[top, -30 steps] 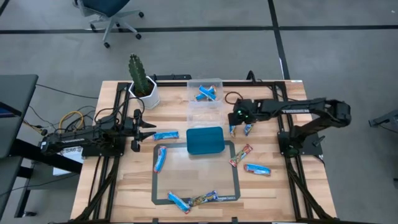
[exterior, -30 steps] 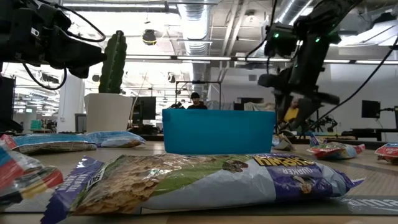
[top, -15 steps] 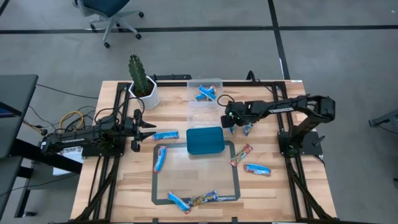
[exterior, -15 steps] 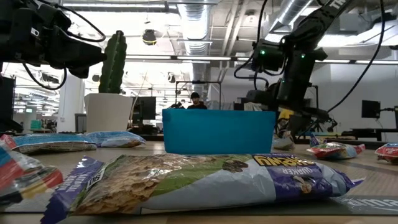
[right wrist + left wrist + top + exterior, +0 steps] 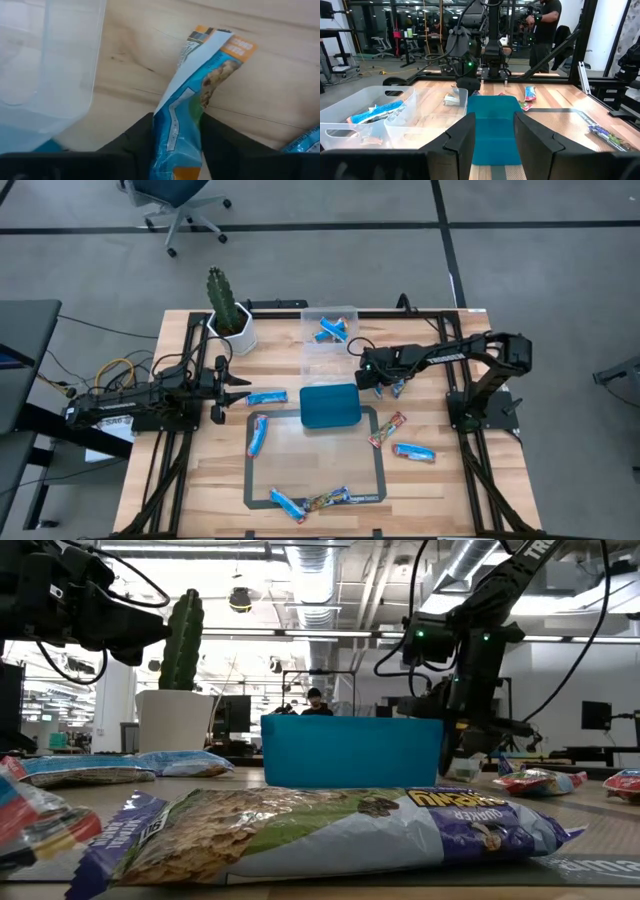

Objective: Pick and place Granola Bars by type
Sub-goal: Put the yellow granola bar into the top transparent bin

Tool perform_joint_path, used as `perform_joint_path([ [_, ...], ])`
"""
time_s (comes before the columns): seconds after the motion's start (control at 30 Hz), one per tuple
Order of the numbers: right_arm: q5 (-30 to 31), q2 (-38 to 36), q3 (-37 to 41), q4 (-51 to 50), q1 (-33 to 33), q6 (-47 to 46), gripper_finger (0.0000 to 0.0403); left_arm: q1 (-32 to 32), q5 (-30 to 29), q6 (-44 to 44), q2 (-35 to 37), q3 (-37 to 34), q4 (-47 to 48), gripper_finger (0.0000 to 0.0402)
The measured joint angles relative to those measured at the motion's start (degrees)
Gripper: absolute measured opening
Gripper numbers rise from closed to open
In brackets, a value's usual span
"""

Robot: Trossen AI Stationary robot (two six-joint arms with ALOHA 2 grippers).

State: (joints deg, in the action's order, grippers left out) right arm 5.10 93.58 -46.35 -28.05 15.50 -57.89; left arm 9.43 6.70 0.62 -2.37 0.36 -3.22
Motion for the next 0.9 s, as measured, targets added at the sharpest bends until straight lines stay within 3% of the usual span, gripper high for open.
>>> perform_joint_path([
  [0.3,-0.34,-0.07,0.0,0.63,-0.15,-0.02,0.0056,0.0,0.0,0.0,0.01,0.01,0.0,0.0126],
  [0.43,0.15,-1.87,0.04,0.62,-0.12,0.86,0.005,0.01,0.0,0.0,0.02,0.0,0.0,0.0126],
  [0.67,7.16,-9.22,0.04,0.06,1.64,1.99,0.0049,0.02,0.0,0.0,0.02,0.01,0.01,0.0126],
  [0.9,12.88,-12.86,-6.15,0.23,5.75,15.81,0.0049,0.01,-0.01,0.0,0.02,0.01,0.0,0.0126],
])
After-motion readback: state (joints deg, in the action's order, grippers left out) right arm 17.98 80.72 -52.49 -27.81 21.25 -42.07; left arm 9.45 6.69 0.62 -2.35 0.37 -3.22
